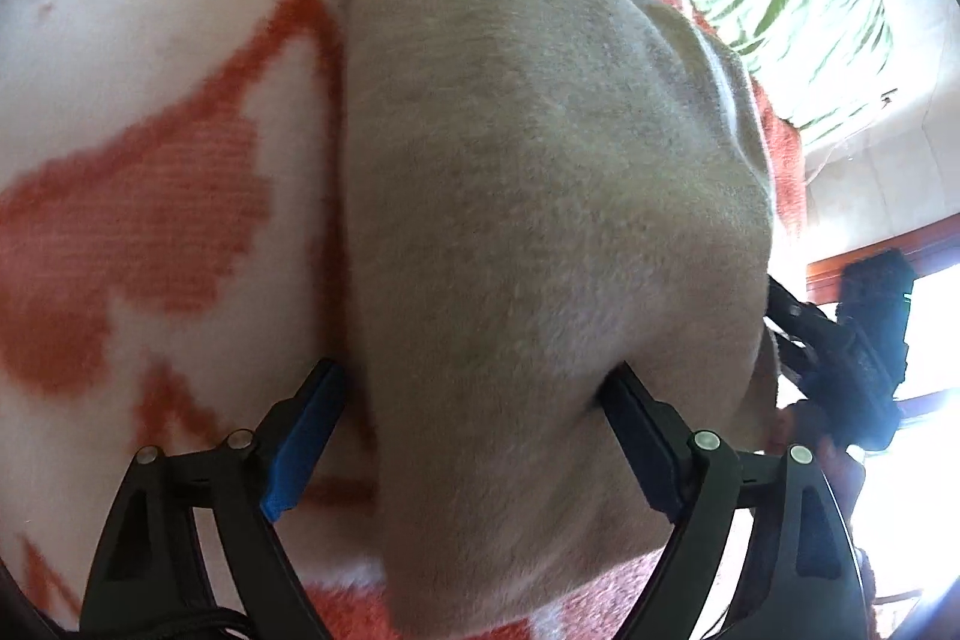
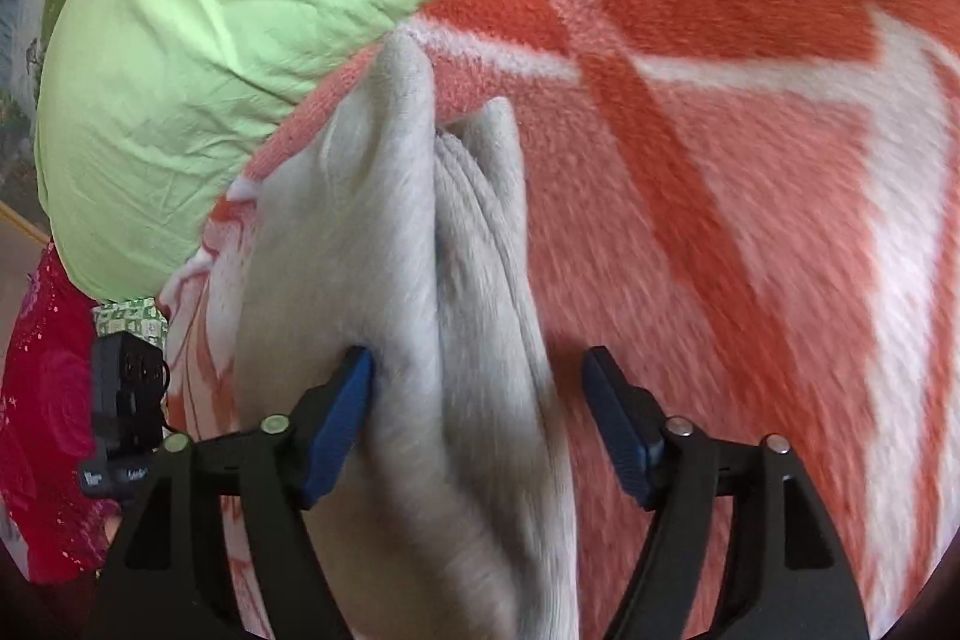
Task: Fold small clothes
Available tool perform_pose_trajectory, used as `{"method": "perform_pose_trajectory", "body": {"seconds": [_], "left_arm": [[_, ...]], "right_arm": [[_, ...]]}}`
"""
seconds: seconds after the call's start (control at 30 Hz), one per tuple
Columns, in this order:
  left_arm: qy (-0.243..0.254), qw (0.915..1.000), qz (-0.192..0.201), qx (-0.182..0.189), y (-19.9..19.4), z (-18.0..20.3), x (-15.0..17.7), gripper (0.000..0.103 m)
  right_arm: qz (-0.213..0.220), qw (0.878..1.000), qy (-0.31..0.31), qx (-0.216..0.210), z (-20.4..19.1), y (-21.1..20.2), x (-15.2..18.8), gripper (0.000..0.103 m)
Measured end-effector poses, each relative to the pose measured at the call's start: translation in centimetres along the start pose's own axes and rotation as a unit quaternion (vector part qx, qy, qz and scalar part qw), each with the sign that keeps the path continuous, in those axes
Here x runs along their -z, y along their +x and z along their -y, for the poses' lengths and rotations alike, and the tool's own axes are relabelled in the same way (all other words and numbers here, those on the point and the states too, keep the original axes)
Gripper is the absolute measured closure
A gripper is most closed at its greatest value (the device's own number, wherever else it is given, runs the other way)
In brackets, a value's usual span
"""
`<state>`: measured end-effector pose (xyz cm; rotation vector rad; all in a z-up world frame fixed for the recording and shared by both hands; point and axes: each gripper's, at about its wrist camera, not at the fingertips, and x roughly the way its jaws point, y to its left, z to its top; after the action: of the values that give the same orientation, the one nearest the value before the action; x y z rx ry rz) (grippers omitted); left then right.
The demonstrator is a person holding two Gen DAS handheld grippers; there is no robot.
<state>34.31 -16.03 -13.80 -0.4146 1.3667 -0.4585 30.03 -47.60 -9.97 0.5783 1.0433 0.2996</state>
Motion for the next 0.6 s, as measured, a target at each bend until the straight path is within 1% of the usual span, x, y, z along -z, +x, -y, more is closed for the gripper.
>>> {"method": "perform_pose_trajectory", "body": {"seconds": [0.03,0.07,0.1,0.13,0.17,0.2,0.23,0.3,0.4,0.53,0.6], "left_arm": [[-0.005,0.9999,-0.004,0.012,0.5,0.1,-0.1,0.018],[-0.01,0.9996,-0.007,0.026,0.9,0.1,-0.1,0.025],[-0.014,0.9993,-0.007,0.036,1.1,0.2,-0.1,0.028],[-0.013,0.9993,-0.003,0.035,1.2,0.4,-0.1,0.029],[-0.009,0.9994,0.001,0.035,1.3,0.6,0.0,0.033],[-0.007,0.9994,0.006,0.034,1.2,0.7,0.1,0.038],[-0.007,0.9994,0.008,0.034,1.1,0.7,0.2,0.04],[-0.005,0.9991,0.016,0.038,0.5,0.8,0.3,0.053],[0.003,0.9987,0.027,0.043,-1.3,0.7,0.5,0.063],[0.008,0.9976,0.053,0.045,-4.3,1.2,0.8,0.067],[0.014,0.996,0.077,0.045,-6.9,1.1,1.3,0.067]], "right_arm": [[-0.003,1.0,0.009,-0.011,0.4,0.4,-0.1,0.022],[-0.002,1.0,0.013,-0.019,0.7,0.6,0.0,0.021],[-0.002,1.0,0.012,-0.024,0.8,0.5,0.2,0.022],[-0.003,1.0,0.012,-0.028,0.9,0.4,0.3,0.024],[-0.009,0.999,0.015,-0.042,1.1,0.3,0.5,0.037],[-0.022,0.996,0.031,-0.075,1.6,0.4,0.7,0.054],[-0.024,0.995,0.041,-0.085,1.8,0.3,1.0,0.058],[-0.019,0.995,0.042,-0.086,1.8,-0.1,1.3,0.067],[-0.004,0.995,0.047,-0.09,1.0,-1.4,1.9,0.071],[0.018,0.992,0.035,-0.118,-1.6,-3.6,2.7,0.073],[0.025,0.991,0.027,-0.131,-3.4,-4.4,3.2,0.074]]}}
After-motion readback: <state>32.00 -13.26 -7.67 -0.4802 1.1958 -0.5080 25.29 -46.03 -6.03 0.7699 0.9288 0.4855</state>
